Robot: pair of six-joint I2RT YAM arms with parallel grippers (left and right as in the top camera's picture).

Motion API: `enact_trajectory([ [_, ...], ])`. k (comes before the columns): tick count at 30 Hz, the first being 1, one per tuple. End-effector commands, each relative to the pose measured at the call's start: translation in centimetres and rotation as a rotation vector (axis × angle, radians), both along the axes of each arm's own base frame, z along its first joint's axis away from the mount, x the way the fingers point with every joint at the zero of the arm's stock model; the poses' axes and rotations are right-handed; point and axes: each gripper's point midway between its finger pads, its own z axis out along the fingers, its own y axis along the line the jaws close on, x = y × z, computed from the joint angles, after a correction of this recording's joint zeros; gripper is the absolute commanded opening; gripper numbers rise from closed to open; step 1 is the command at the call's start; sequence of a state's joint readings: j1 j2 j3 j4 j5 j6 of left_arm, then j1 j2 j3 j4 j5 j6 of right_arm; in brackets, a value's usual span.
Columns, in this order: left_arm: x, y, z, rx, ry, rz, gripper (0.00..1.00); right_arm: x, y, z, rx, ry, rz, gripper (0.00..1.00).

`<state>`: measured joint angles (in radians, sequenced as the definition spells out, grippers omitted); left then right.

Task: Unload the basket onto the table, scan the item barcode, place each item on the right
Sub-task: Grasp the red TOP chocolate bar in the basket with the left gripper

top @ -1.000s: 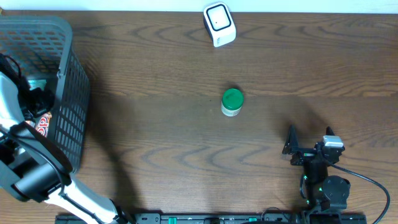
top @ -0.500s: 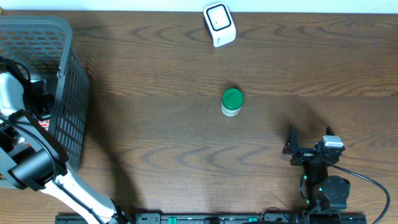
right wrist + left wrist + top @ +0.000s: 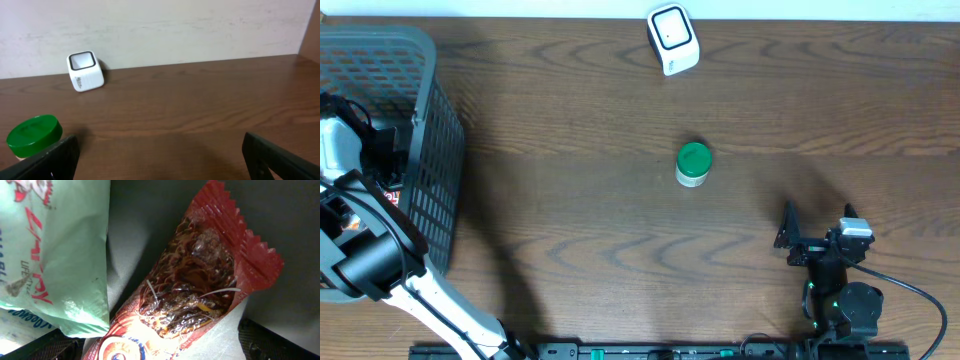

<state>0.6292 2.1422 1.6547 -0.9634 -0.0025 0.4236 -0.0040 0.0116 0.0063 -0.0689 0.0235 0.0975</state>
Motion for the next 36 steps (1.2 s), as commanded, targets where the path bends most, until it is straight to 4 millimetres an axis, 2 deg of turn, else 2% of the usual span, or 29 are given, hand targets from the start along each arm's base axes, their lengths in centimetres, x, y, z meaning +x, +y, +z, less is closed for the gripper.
enact_trajectory([
  [1, -0.9, -0.4, -2.4, -0.035, 0.055, -0.011, 0.82, 0.0, 0.1, 0.0, -0.010, -0.002, 0.003, 0.99],
  [3, -0.9, -0.4, -2.4, -0.035, 0.056, -0.011, 0.69, 0.0, 0.1, 0.0, -0.010, -0.002, 0.003, 0.99],
  [7, -1.3, -0.7, -2.4, -0.048, 0.073, -0.006, 0.60, 0.0, 0.1, 0.0, -0.010, -0.002, 0.003, 0.99],
  [15, -2.0, -1.2, -2.1, -0.064, 0.099, 0.067, 0.19, 0.0, 0.1, 0.0, -0.010, -0.002, 0.003, 0.99],
  [16, -2.1, -1.3, -2.0, -0.065, 0.100, 0.076, 0.19, 0.0, 0.1, 0.0, -0.010, -0.002, 0.003, 0.99],
  [18, -2.2, -1.4, -1.8, -0.066, 0.103, 0.096, 0.09, 0.0, 0.1, 0.0, -0.010, -0.002, 0.003, 0.99],
  [22, -1.7, -1.0, -0.4, -0.046, 0.074, 0.160, 0.08, 0.0, 0.1, 0.0, -0.010, -0.002, 0.003, 0.99],
  [26, -0.4, -0.1, 3.2, 0.003, -0.010, 0.250, 0.07, 0.0, 0.1, 0.0, -0.010, -0.002, 0.003, 0.99],
  [29, 0.6, 0.6, 7.2, 0.051, -0.106, 0.307, 0.07, 0.0, 0.1, 0.0, -0.010, -0.002, 0.003, 0.99],
  [32, 1.3, 0.9, 12.1, 0.104, -0.235, 0.361, 0.08, 0.0, 0.1, 0.0, -0.010, -0.002, 0.003, 0.99],
  [36, 2.0, 0.1, 20.1, 0.158, -0.468, 0.346, 0.07, 0.0, 0.1, 0.0, -0.010, -0.002, 0.003, 0.99],
])
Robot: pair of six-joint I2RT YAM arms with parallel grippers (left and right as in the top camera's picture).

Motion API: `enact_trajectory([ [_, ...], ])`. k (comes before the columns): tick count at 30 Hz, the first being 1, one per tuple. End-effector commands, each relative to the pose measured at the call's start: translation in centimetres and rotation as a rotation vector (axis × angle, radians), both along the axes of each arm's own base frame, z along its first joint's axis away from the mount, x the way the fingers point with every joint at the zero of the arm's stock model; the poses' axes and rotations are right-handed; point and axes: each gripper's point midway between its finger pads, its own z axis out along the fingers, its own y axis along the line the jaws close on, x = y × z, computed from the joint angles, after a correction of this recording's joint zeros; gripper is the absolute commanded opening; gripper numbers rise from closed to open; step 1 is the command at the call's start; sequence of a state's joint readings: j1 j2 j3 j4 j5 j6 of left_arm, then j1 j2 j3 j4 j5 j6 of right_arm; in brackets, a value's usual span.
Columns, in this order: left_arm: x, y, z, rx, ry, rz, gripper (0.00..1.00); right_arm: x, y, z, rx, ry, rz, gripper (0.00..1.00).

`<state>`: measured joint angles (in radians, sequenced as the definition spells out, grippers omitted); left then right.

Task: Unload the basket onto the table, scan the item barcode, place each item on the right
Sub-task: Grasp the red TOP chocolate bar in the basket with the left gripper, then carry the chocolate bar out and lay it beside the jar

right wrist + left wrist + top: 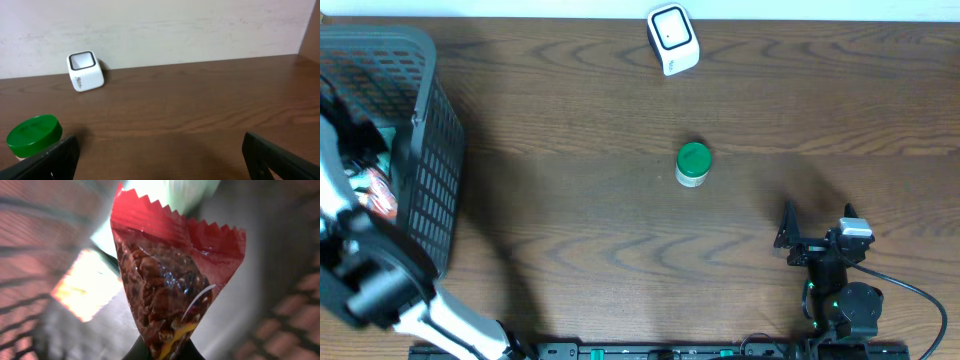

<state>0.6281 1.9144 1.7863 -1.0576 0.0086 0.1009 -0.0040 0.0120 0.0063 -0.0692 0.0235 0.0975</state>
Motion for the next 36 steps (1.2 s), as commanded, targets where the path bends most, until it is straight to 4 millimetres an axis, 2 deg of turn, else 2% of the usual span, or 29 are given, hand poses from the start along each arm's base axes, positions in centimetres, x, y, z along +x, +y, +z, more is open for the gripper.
enact_trajectory([
  [1, 0.4, -0.8, 9.1, 0.098, -0.242, 0.042, 0.07, 0.0, 0.1, 0.0, -0.010, -0.002, 0.003, 0.99],
  [2, 0.0, -1.2, 12.7, 0.145, -0.342, 0.069, 0.07, 0.0, 0.1, 0.0, -0.010, -0.002, 0.003, 0.99],
  [6, -1.2, -3.1, 19.7, 0.208, -0.554, 0.086, 0.07, 0.0, 0.1, 0.0, -0.010, -0.002, 0.003, 0.99],
  [9, -1.7, -6.8, 24.3, 0.172, -0.720, -0.013, 0.08, 0.0, 0.1, 0.0, -0.010, -0.002, 0.003, 0.99],
  [11, -1.8, -9.6, 26.4, 0.123, -0.807, -0.085, 0.07, 0.0, 0.1, 0.0, -0.010, -0.002, 0.003, 0.99],
  [13, -1.7, -12.9, 27.6, 0.041, -0.870, -0.165, 0.07, 0.0, 0.1, 0.0, -0.010, -0.002, 0.003, 0.99],
  [16, -1.2, -18.4, 28.1, -0.120, -0.904, -0.319, 0.07, 0.0, 0.1, 0.0, -0.010, -0.002, 0.003, 0.99],
  [20, -0.3, -25.1, 25.9, -0.282, -0.823, -0.486, 0.07, 0.0, 0.1, 0.0, -0.010, -0.002, 0.003, 0.99],
  [25, 1.1, -31.9, 20.9, -0.430, -0.649, -0.633, 0.07, 0.0, 0.1, 0.0, -0.010, -0.002, 0.003, 0.99],
  [28, 1.8, -35.0, 17.5, -0.493, -0.541, -0.692, 0.08, 0.0, 0.1, 0.0, -0.010, -0.002, 0.003, 0.99],
  [32, 2.5, -38.9, 12.0, -0.561, -0.371, -0.750, 0.08, 0.0, 0.1, 0.0, -0.010, -0.002, 0.003, 0.99],
  [36, 3.0, -41.5, 6.7, -0.607, -0.213, -0.769, 0.07, 0.0, 0.1, 0.0, -0.010, -0.002, 0.003, 0.99],
])
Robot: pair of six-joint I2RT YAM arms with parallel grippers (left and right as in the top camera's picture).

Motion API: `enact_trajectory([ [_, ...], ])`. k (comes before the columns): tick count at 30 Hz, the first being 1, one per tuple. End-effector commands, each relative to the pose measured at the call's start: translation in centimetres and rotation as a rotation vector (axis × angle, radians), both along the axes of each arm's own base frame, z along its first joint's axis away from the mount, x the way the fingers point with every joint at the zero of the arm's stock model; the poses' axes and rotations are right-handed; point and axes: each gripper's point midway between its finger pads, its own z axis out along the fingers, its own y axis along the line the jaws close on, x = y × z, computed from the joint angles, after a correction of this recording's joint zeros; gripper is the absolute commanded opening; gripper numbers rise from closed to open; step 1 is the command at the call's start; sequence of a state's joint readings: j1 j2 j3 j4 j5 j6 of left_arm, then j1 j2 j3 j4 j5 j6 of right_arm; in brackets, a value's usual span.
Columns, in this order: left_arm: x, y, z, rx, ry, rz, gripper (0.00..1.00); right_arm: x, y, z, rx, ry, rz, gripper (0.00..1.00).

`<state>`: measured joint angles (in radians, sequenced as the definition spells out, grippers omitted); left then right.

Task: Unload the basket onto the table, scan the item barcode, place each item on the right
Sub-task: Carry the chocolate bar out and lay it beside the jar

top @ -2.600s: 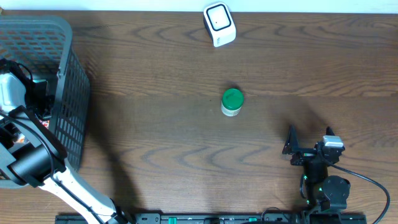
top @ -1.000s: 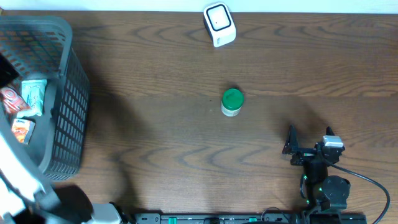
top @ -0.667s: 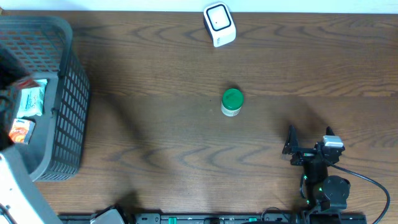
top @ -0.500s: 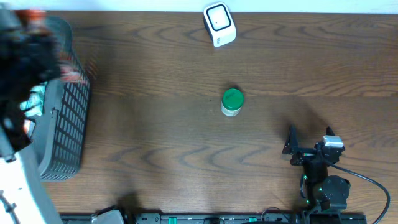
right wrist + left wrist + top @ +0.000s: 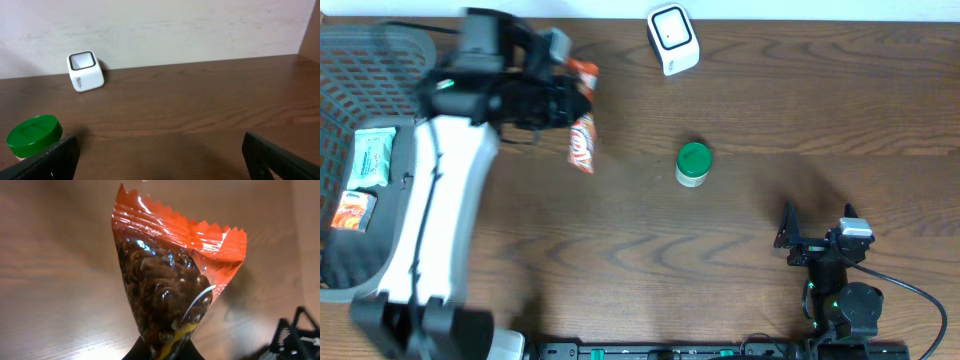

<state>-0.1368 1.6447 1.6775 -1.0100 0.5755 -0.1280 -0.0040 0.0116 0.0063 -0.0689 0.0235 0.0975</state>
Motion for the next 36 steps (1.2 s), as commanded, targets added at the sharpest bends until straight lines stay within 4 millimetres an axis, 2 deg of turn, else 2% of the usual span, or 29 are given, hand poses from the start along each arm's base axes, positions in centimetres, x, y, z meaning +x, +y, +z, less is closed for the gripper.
enact_trajectory([
  [1, 0.0, -2.1, -3.9, 0.003, 0.112, -0.053, 0.07, 0.0, 0.1, 0.0, -0.010, -0.002, 0.003, 0.99],
  [8, -0.2, -5.0, -12.7, 0.045, 0.356, -0.095, 0.08, 0.0, 0.1, 0.0, -0.010, -0.002, 0.003, 0.99],
  [11, -0.5, -5.5, -15.2, 0.048, 0.442, -0.072, 0.08, 0.0, 0.1, 0.0, -0.010, -0.002, 0.003, 0.99],
  [13, -0.9, -6.5, -16.5, 0.001, 0.502, -0.096, 0.07, 0.0, 0.1, 0.0, -0.010, -0.002, 0.003, 0.99],
  [18, -1.9, -9.2, -17.3, -0.192, 0.561, -0.231, 0.07, 0.0, 0.1, 0.0, -0.010, -0.002, 0.003, 0.99],
  [24, -2.2, -9.4, -19.3, -0.207, 0.605, -0.250, 0.08, 0.0, 0.1, 0.0, -0.010, -0.002, 0.003, 0.99],
  [29, -2.6, -10.4, -19.3, -0.300, 0.599, -0.318, 0.07, 0.0, 0.1, 0.0, -0.010, -0.002, 0.003, 0.99],
  [36, -2.7, -10.4, -19.9, -0.306, 0.586, -0.345, 0.08, 0.0, 0.1, 0.0, -0.010, -0.002, 0.003, 0.99],
])
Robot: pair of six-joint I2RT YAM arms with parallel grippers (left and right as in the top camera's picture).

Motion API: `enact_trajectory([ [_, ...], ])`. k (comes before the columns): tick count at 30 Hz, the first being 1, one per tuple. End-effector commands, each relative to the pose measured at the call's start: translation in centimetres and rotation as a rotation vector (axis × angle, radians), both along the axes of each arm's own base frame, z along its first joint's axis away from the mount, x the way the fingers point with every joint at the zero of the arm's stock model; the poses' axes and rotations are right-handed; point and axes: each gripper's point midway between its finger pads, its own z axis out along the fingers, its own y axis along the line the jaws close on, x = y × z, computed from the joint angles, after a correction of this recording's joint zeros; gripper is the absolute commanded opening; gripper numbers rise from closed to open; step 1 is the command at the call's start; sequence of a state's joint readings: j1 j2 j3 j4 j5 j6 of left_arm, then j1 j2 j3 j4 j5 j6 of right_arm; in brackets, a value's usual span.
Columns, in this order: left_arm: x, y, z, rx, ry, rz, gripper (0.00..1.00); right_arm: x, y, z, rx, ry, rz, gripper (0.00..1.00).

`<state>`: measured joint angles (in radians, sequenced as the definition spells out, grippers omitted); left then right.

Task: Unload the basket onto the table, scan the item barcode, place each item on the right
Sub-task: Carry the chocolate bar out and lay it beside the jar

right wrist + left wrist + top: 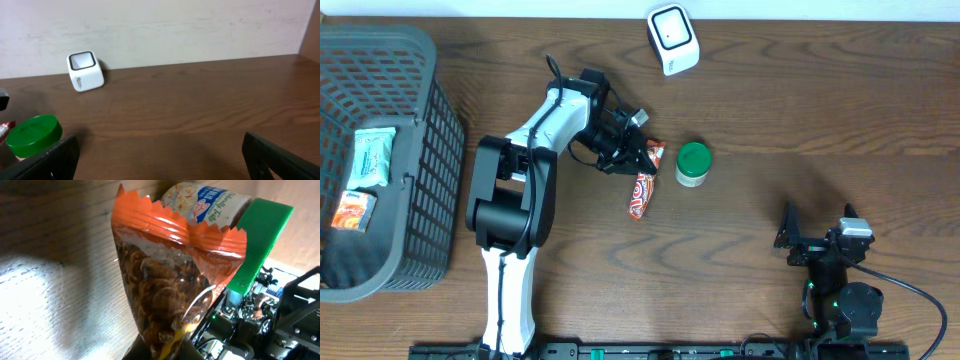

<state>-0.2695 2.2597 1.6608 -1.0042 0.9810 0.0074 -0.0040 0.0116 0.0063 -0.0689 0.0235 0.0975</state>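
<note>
My left gripper (628, 150) is shut on one end of a red snack packet (640, 193) and holds it low over the table, just left of a jar with a green lid (693, 163). In the left wrist view the packet (170, 280) fills the middle, pinched at the bottom edge, with the jar (257, 242) right behind it. The white scanner (672, 40) stands at the back edge; it also shows in the right wrist view (85, 71). My right gripper (807, 243) rests open at the front right, with nothing between its fingers (50, 160).
A grey mesh basket (425, 150) stands at the left edge, with a pale green packet (370, 158) and a small red one (350, 210) inside. A wall runs behind the table's back edge.
My left gripper has moved right and toward the front with the red packet, from left of the scanner to beside the green-lidded jar. The right arm has not moved.
My left gripper was in the basket, over the red packet beside a pale green one. Then it was shut on the packet inside the basket. Then it held the packet over the table near the back. Now the packet is next to the jar.
</note>
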Motion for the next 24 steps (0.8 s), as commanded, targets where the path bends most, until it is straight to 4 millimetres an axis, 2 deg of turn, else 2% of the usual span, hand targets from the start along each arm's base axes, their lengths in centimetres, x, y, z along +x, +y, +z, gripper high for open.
enact_trajectory([
  [1, -0.3, -0.3, -0.2, -0.051, -0.021, -0.033, 0.08, 0.0, 0.1, 0.0, -0.010, -0.002, 0.003, 0.99],
  [4, -0.1, 0.2, -0.9, -0.011, -0.045, -0.047, 0.08, 0.0, 0.1, 0.0, -0.010, -0.001, 0.003, 0.99],
  [5, -0.1, 0.4, -1.2, 0.007, -0.051, -0.049, 0.17, 0.0, 0.1, 0.0, -0.010, -0.001, 0.003, 0.99],
  [6, 0.0, 0.6, -1.5, 0.030, -0.059, -0.053, 0.28, 0.0, 0.1, 0.0, -0.010, -0.001, 0.003, 0.99],
  [7, 0.1, 0.8, -1.7, 0.048, -0.068, -0.056, 0.52, 0.0, 0.1, 0.0, -0.010, -0.001, 0.003, 0.99],
  [8, 0.3, 0.9, -1.9, 0.057, -0.078, -0.056, 0.72, 0.0, 0.1, 0.0, -0.010, -0.001, 0.003, 0.99],
  [9, 0.4, 0.9, -1.9, 0.058, -0.087, -0.055, 0.79, 0.0, 0.1, 0.0, -0.010, -0.001, 0.003, 0.99],
  [10, 0.8, 0.8, -1.8, 0.054, -0.103, -0.052, 0.98, 0.0, 0.1, 0.0, -0.010, -0.001, 0.003, 0.99],
  [15, 2.5, 0.7, -0.2, 0.067, -0.164, -0.034, 0.98, 0.0, 0.1, 0.0, -0.010, -0.001, 0.003, 0.99],
  [18, 4.1, 1.8, 1.1, 0.175, -0.235, 0.000, 0.98, 0.0, 0.1, 0.0, -0.010, -0.001, 0.003, 0.99],
  [21, 5.7, 3.3, 3.5, 0.281, -0.339, 0.040, 0.98, 0.0, 0.1, 0.0, -0.010, -0.001, 0.003, 0.99],
  [24, 7.0, 5.2, 7.8, 0.384, -0.502, 0.080, 0.98, 0.0, 0.1, 0.0, -0.010, -0.001, 0.003, 0.99],
])
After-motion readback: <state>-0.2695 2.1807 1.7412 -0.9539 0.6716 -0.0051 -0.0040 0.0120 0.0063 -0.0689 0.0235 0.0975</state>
